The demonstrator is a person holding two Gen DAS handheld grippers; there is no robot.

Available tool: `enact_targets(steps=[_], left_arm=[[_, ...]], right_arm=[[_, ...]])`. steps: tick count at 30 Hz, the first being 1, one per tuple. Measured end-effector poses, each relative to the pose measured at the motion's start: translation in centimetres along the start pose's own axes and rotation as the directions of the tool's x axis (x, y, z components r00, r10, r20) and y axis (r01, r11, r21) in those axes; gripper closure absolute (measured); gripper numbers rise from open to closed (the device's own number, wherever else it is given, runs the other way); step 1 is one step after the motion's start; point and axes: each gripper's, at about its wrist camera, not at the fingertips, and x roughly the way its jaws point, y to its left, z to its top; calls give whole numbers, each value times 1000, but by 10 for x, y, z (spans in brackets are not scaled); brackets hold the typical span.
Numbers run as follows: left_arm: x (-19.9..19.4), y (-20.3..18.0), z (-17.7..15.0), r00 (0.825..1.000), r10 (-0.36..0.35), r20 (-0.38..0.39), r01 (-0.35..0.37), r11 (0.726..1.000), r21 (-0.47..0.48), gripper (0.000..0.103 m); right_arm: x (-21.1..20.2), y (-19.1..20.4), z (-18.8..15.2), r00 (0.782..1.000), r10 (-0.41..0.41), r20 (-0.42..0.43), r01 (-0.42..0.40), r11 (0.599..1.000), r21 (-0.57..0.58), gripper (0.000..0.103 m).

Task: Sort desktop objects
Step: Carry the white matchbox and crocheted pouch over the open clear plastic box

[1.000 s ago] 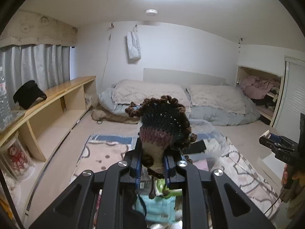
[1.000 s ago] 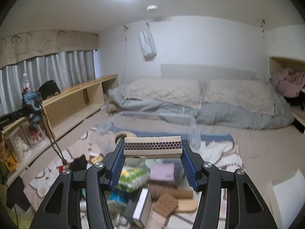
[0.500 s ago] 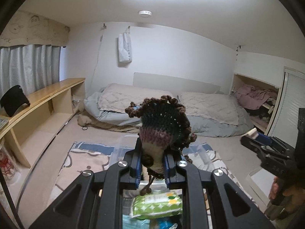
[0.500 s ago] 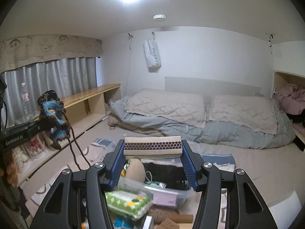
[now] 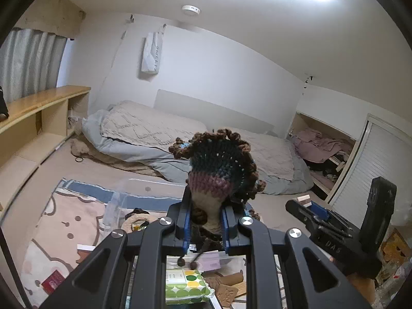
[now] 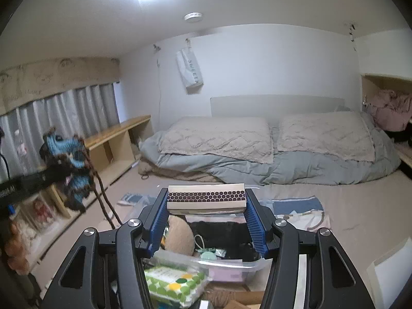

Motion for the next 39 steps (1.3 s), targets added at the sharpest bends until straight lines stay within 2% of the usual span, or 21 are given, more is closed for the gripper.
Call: enact_targets(steps=[4,10,15,20,24,30,35,39], left_arm=[[18,4,-5,999,-38,-1,38,999,-19,84],[54,-4,-5,999,-42,-7,43,998,50,84],[79,-2,0,998,-56,-10,56,996,69,84],[110,3,-1,996,-76,-54,79,996,52,84],[139,7,-9,991,-59,-121,65,997,40,84],[178,4,-33,972,31,-234,-7,995,99,84],[207,0,-57,941,81,-328,-36,989,143,84],[225,-4,-75,914,95,-395,-32,986,164,84]], right_arm=[[13,-4,3,1000,9,16,-9,1000,4,46],[39,-8,8,999,33,33,-33,999,11,46],[59,-11,12,999,37,37,-37,999,3,46],[71,-16,16,998,32,54,-32,999,1,46],[82,-23,15,999,2,48,-2,1000,-2,46],[98,-35,9,1000,-24,12,24,1000,3,46],[101,-41,6,1000,-23,-2,23,1000,11,46],[101,-43,5,1000,-23,-10,24,1000,10,46]])
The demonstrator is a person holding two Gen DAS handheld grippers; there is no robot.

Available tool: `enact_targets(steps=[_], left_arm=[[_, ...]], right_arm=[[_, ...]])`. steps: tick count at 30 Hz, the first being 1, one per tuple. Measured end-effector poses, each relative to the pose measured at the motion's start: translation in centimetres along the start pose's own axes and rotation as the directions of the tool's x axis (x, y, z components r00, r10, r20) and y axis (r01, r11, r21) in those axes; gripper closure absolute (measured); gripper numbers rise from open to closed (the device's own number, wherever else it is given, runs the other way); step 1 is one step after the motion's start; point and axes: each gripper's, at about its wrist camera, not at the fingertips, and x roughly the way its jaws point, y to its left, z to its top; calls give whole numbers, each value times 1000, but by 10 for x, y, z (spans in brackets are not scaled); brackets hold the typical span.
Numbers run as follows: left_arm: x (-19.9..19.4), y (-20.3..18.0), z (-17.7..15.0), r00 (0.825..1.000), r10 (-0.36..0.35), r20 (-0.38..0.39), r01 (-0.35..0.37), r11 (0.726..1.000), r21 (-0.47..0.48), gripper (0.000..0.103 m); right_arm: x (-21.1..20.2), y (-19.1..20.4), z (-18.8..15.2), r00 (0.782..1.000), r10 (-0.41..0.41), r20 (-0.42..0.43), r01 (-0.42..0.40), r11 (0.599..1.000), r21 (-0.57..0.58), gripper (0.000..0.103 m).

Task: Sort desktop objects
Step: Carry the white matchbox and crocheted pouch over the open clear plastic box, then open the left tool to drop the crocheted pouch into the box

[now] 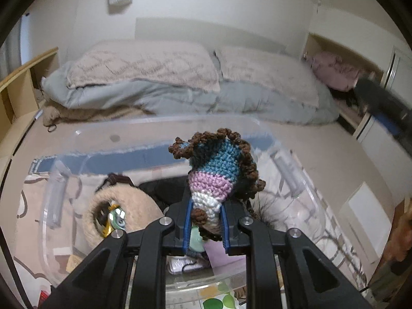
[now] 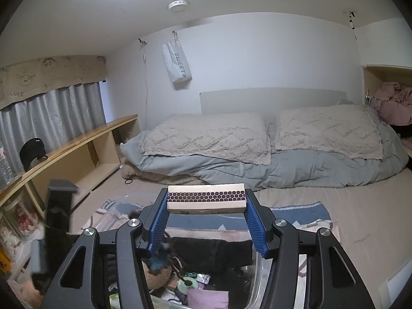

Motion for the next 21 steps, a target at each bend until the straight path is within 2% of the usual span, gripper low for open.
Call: enact_targets(steps=[4,8,16,18,19,20,21], left_arm=[[23,-5,-10,996,-24,-82,23,1000,-12,84],[36,-11,-16,991,-57,-117,55,998,-24,84],[51,-23,-14,988,-109,-107,104,993,-47,84],[56,-22,-11,987,-121,-103,115,991,-66,67],[59,-23,-11,987,-124,-105,116,990,-82,46],[60,-22,-11,987,-126,-98,117,989,-92,34],[60,-22,-10,988,-126,-92,118,988,-96,33]], right_arm=[[0,-3,-1,1000,-4,-9,4,1000,1,46],[1,-7,-2,1000,-8,-14,8,1000,8,46],[3,-11,-1,1000,-9,-18,9,1000,18,46],[2,-11,-2,1000,-10,-16,10,1000,7,46],[1,-10,-2,1000,-11,-14,11,1000,1,46],[1,-10,-2,1000,-13,-13,13,1000,-3,46],[1,-11,-1,1000,-15,-12,15,1000,-4,46]])
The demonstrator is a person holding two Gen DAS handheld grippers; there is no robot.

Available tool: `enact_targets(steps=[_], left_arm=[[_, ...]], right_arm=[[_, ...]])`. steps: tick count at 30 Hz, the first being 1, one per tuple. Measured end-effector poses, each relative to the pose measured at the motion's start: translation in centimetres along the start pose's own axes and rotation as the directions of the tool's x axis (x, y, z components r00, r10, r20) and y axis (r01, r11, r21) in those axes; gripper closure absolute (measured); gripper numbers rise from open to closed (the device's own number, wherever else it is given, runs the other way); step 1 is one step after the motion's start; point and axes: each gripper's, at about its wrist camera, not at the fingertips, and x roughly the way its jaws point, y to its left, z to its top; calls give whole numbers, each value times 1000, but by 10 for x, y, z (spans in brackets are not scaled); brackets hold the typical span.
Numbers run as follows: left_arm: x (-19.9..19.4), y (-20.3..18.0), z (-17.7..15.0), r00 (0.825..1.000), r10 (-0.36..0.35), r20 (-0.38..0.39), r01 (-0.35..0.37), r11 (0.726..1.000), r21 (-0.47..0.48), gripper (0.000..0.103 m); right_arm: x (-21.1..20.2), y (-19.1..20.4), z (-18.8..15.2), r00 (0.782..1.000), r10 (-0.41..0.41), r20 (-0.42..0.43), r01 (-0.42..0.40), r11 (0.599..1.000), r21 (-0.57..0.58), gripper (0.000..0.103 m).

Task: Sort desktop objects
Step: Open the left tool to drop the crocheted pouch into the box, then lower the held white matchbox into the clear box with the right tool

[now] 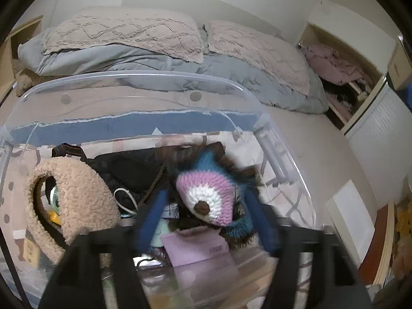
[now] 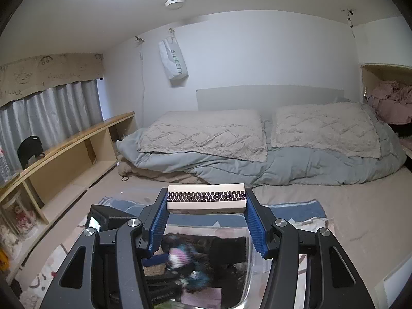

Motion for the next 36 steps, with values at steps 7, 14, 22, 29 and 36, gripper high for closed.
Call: enact_targets(steps=[7,14,22,29,36], left_arm=[[-8,5,2,999,40,33,-41,999,16,33],[-35,38,12,990,46,134,-35,996,-84,33],[-74,79,19,960,114,257,-69,981,-179,33],[-96,105,17,940,158,302,-98,974,-204,33],[-108,120,15,925,199,322,-135,968,-211,33]], right_arm=[[6,-13,-2,1000,2,-7,-2,999,51,46],[30,-15,-13,997,25,-79,-17,996,93,46],[71,-6,-36,976,69,-206,-42,991,131,46],[107,24,-61,935,131,-329,-97,988,118,46],[133,47,-84,876,191,-443,-144,980,137,46]])
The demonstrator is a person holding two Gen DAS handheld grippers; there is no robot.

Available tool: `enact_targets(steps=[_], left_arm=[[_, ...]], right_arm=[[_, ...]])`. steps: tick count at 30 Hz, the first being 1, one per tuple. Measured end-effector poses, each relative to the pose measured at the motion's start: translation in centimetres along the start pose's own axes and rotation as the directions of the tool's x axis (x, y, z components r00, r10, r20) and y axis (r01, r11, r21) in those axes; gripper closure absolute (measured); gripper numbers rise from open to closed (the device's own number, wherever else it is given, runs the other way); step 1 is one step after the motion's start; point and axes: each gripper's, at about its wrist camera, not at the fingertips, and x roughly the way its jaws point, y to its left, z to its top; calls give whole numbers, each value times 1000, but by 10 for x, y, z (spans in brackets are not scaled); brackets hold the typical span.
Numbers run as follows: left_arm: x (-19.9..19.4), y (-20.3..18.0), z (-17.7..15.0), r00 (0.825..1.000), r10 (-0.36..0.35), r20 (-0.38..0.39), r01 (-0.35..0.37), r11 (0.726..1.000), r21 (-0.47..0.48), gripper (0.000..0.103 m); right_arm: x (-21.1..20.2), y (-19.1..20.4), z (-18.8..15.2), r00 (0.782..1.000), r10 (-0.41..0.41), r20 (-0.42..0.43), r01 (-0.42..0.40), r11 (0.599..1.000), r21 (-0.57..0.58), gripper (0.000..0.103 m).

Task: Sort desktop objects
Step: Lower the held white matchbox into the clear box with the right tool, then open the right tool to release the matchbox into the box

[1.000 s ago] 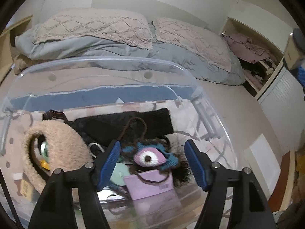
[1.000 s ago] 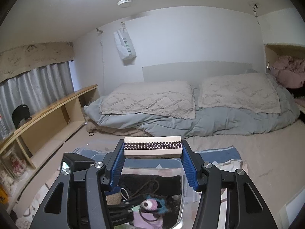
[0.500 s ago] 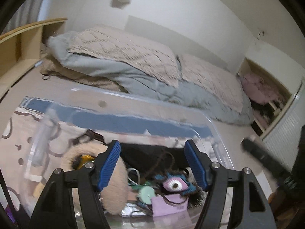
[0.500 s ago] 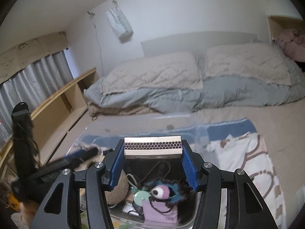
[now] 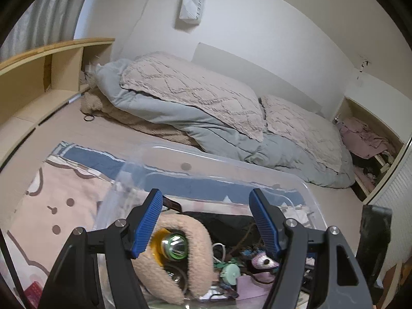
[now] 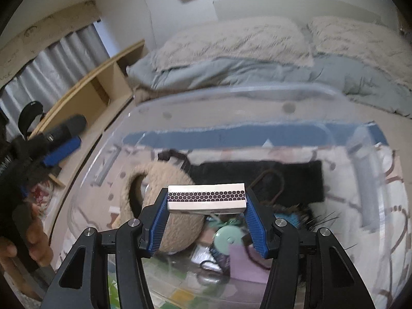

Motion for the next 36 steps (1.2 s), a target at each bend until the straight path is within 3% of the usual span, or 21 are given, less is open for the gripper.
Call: enact_targets(steps=[9,28,34,36], left_arm=[[-7,8,-2,995,89,33,-90,996,24,33],[-21,8,-3,994,102,34,-103,994,43,33],[-26,7,-4,994,102,37,-103,994,36,33],[-29,6,-3,994,99,39,-101,994,32,33]], right_arm=[[20,17,-9,996,14,-83,-17,999,-32,46],[17,28,-13,990,55,-132,-59,998,-25,46],[23,32,-17,979,64,-191,-70,997,-25,46],[26,32,-19,974,77,-214,-79,997,0,36]])
